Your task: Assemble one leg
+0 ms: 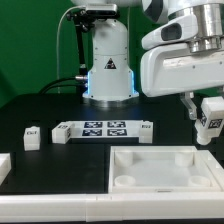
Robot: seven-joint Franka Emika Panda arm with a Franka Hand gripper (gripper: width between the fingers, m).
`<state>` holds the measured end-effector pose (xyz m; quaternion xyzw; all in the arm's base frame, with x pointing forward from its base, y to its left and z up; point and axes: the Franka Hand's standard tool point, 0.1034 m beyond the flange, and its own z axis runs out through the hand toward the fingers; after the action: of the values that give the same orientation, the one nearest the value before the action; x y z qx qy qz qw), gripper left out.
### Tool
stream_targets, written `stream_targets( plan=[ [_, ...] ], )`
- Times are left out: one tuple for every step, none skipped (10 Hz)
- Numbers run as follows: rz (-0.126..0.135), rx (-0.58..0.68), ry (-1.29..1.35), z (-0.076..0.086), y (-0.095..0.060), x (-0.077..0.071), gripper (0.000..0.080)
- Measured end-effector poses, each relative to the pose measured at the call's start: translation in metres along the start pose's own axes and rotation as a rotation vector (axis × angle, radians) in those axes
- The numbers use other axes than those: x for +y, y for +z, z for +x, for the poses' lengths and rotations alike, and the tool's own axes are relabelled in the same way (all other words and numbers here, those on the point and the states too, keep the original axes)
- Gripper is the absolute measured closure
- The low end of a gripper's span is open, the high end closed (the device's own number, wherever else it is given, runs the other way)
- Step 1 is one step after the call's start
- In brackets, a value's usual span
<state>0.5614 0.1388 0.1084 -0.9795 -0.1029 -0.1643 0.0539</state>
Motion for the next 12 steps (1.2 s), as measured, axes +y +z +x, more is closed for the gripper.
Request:
stream_targets(
  plan=[
    [-0.003, 0.036, -0.001, 0.005, 0.002, 0.004, 0.0509],
    [0.001, 0.009, 0.0, 0.013, 0.003, 0.004, 0.0509],
    [0.002, 0.018, -0.009, 0.025, 0.002, 0.005, 0.0509],
    [0.002, 0.031, -0.023, 0.033, 0.005, 0.007, 0.0509],
    [-0.001, 0.065, -0.046, 0.042, 0.011, 0.012, 0.0509],
    [-0.002, 0.061, -0.056, 0.045, 0.015, 0.016, 0.0509],
    [-0.008, 0.082, -0.077, 0.051, 0.017, 0.023, 0.0509],
    [-0.033, 0.222, -0.09, 0.056, 0.016, 0.028, 0.0509],
    [-0.05, 0.321, -0.086, 0.047, 0.019, 0.032, 0.0509],
    [-0.041, 0.265, -0.084, 0.038, 0.028, 0.032, 0.0509],
    [-0.042, 0.273, -0.084, 0.041, 0.026, 0.032, 0.0509],
    [-0.042, 0.274, -0.084, 0.041, 0.026, 0.032, 0.0509]
  ],
)
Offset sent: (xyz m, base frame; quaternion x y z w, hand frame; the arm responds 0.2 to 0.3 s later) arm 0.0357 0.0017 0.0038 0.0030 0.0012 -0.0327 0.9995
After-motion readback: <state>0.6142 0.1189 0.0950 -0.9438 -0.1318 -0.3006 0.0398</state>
